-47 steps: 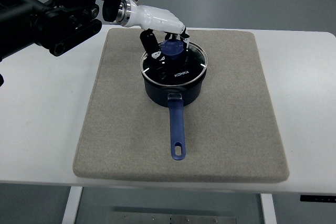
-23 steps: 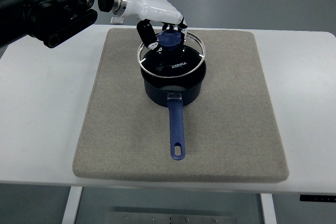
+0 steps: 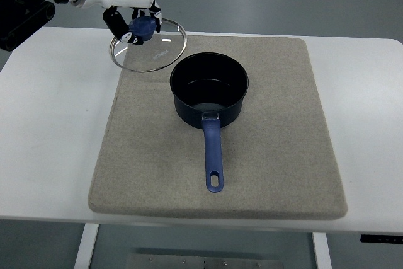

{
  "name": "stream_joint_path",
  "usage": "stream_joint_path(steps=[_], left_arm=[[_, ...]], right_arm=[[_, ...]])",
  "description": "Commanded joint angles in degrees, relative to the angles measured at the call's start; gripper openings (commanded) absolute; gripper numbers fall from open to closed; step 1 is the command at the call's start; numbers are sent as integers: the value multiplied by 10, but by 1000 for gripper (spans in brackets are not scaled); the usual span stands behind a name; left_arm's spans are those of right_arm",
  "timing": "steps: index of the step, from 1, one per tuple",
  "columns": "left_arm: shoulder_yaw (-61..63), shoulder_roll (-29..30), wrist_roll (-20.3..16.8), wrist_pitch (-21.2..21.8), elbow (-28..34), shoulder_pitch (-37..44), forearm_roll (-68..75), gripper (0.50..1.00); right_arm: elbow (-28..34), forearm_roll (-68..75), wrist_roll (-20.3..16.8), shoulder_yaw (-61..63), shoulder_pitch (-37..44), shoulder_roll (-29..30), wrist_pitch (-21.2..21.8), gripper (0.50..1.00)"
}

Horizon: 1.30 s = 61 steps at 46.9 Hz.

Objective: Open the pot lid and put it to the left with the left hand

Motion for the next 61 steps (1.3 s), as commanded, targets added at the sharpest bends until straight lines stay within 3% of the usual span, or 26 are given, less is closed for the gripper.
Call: stream_joint_path(steps=[1, 24, 25, 31, 35, 37, 43, 44, 51, 56, 61], left_arm=[[0, 0, 0, 2, 17, 12, 0, 500], [0, -25, 0, 22, 42, 83, -3, 500], [0, -25, 0, 23, 42, 85, -3, 516], [-1, -30, 0, 36, 45, 93, -9, 735], [-2, -34, 0, 42, 47, 101, -11, 790], [-2, -35, 0, 46, 49, 107, -15, 842], [-7, -36, 0, 63, 53, 118, -44, 898], [-9, -36, 0, 66, 54, 119, -54, 925], [-11, -36, 0, 116, 57, 130, -209, 990], [-10, -35, 0, 150, 58, 140, -362, 992], [-10, -35, 0, 156, 58, 145, -475, 994]], right_arm=[[0, 0, 0, 0, 0, 0, 0, 917], [0, 0, 0, 0, 0, 0, 0, 917], [0, 0, 0, 0, 0, 0, 0, 917], [0, 0, 0, 0, 0, 0, 0, 917], [0, 0, 0, 0, 0, 0, 0, 917], [0, 0, 0, 0, 0, 0, 0, 917], [0, 0, 0, 0, 0, 0, 0, 917], [0, 0, 0, 0, 0, 0, 0, 917], [0, 0, 0, 0, 0, 0, 0, 917], [0, 0, 0, 0, 0, 0, 0, 917], [0, 0, 0, 0, 0, 0, 0, 917]])
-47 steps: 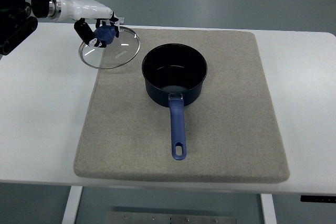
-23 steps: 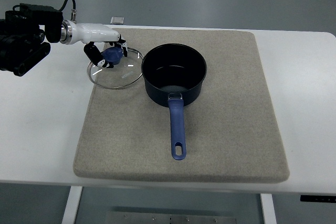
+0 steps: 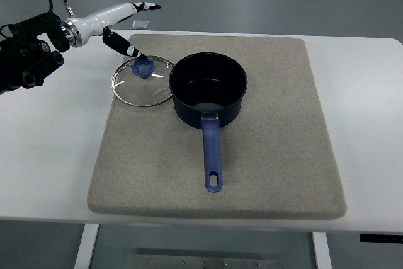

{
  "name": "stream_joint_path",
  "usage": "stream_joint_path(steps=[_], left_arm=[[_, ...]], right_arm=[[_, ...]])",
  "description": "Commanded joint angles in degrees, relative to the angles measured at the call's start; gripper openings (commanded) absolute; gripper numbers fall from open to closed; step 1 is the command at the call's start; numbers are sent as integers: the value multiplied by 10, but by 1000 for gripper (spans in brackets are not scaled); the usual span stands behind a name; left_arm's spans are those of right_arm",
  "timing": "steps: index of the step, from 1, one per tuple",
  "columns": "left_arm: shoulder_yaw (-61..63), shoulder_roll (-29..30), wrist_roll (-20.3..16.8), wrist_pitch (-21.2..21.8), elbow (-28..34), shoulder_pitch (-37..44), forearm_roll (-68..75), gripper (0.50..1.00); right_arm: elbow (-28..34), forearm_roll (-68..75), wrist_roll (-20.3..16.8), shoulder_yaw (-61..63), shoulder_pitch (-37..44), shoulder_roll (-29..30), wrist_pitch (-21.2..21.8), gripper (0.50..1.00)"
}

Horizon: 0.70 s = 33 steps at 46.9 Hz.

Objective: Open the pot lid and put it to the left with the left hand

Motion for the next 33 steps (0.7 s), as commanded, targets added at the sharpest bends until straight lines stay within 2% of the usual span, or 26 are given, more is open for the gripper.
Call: stream_joint_path(steps=[1, 15, 25, 33], left_arm=[[0, 0, 0, 1, 0, 9, -85, 994], [-4, -1, 0, -20, 0, 33, -283, 994], [-50, 0, 0, -80, 6, 49, -383, 994], [-119, 0, 0, -133, 32, 75, -393, 994]], right_arm=[[0, 0, 0, 0, 0, 0, 0, 917], [0, 0, 0, 0, 0, 0, 0, 917], [0, 0, 0, 0, 0, 0, 0, 917], [0, 0, 0, 0, 0, 0, 0, 917]])
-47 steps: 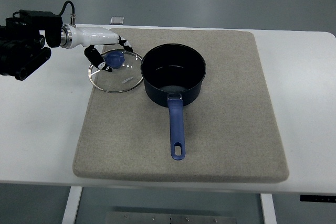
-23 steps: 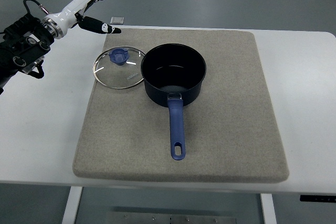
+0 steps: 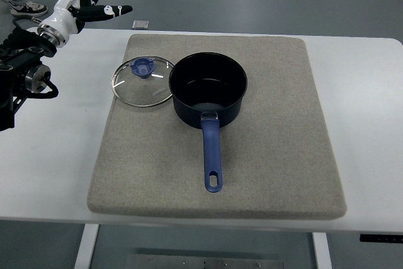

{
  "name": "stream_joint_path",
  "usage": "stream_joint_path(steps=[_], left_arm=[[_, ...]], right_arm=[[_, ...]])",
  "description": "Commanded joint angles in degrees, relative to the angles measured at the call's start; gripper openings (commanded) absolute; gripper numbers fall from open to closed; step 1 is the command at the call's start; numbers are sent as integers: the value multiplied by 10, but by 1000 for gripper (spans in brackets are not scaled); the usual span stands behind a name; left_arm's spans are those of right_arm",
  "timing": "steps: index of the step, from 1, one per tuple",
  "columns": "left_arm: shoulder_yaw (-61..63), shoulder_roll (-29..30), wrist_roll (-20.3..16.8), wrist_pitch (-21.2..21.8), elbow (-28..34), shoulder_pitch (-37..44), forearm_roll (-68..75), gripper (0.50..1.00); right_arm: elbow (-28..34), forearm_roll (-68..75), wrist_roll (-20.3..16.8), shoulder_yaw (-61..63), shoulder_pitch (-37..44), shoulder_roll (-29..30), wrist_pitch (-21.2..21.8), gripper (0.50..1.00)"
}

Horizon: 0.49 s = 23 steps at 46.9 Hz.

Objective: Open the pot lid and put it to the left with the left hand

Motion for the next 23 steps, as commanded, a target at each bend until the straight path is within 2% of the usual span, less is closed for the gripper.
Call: stream_joint_path(steps=[1, 12, 23], left_arm=[[-33, 0, 0, -21, 10, 13, -1, 994], [-104, -1, 0, -32, 11, 25, -2, 994], [-112, -2, 0, -32, 9, 30, -2, 994]], right_arm=[[0, 0, 0, 0, 0, 0, 0, 917], [2, 3, 0, 1, 0, 0, 1, 917], [10, 2, 0, 1, -1, 0, 2, 917]])
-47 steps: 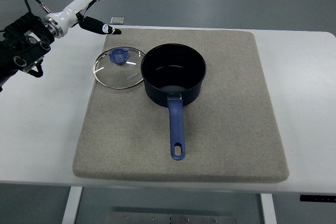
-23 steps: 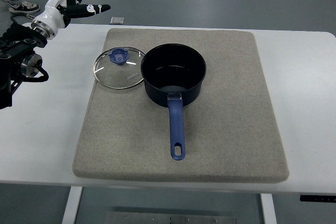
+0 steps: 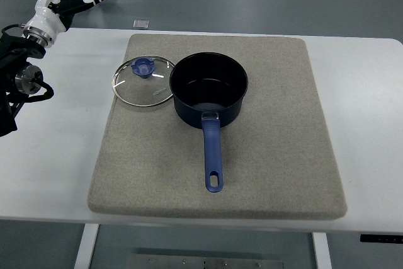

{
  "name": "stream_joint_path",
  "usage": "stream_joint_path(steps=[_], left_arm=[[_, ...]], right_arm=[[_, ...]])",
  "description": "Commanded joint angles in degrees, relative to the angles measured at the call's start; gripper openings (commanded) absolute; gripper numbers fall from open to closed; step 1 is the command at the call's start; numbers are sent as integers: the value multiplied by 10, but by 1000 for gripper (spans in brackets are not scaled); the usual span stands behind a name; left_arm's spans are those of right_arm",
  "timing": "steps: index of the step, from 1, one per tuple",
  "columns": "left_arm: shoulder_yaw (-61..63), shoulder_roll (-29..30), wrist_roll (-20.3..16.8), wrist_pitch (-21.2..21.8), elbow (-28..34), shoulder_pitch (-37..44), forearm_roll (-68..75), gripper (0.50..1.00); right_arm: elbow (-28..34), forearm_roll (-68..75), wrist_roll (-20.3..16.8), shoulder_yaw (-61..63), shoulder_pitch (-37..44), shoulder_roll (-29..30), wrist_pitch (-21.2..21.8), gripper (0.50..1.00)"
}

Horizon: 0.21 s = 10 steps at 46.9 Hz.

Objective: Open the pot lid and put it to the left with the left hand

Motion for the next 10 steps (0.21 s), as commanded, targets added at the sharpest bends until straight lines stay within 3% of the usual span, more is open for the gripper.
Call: stream_joint_path(steps=[1, 10], left_arm=[[0, -2, 0, 0, 0, 0, 0, 994], [0, -8, 0, 0, 1, 0, 0, 994]], right_arm=[[0, 0, 0, 0, -1, 0, 0, 917], [0, 0, -3, -2, -4, 0, 0, 917]])
